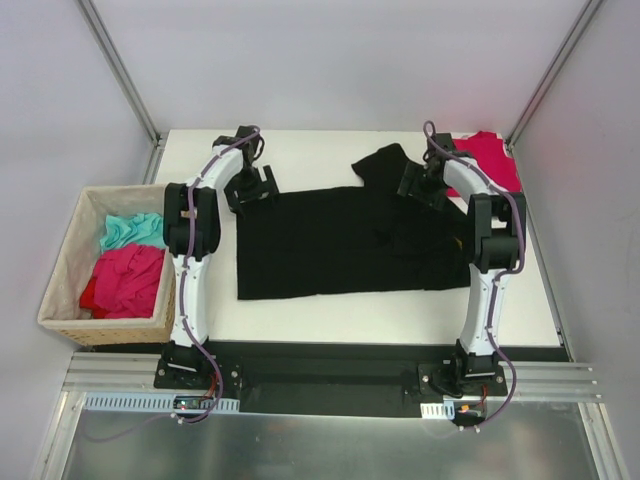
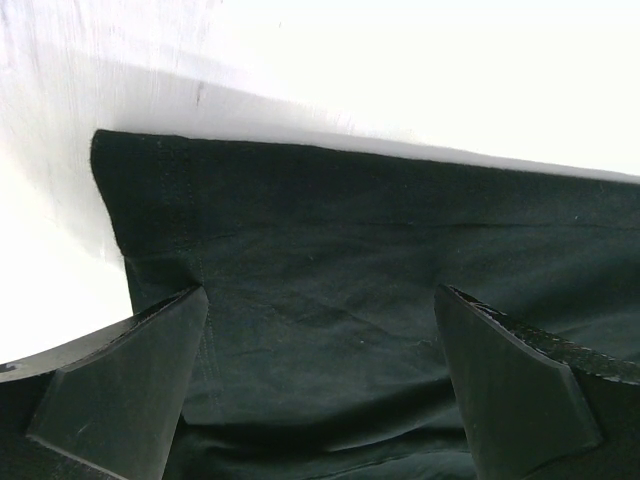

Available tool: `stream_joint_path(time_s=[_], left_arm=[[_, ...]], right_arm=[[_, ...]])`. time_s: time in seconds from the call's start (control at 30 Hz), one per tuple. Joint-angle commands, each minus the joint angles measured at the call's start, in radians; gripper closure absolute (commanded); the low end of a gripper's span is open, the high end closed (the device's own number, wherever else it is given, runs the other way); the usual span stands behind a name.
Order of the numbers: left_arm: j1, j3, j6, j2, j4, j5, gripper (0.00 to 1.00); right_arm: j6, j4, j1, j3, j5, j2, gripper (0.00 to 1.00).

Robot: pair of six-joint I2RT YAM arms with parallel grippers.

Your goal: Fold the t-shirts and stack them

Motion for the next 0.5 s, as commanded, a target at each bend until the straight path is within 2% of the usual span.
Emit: stream_joint_path(time_s=[0.0,0.23,0.47], left_arm=[[-0.004,-0.075,0.01,-0.031,-0.046,0.02,0.01],[-0.006,-0.178,0.047,-0.123,-0.043,0.021,0.01],[-0.016,-0.302,0.075,-0.234,-0.045,-0.014,0.01]], right_arm=[[0.047,-0.031,-0.005,-0.133,-0.017,-0.087,0.18],[0.076,0.038,0.014,-0.339,0.029,-0.239,0.18],[0.083,0.044,0.072,-0.472,0.098,-0.365,0.18]])
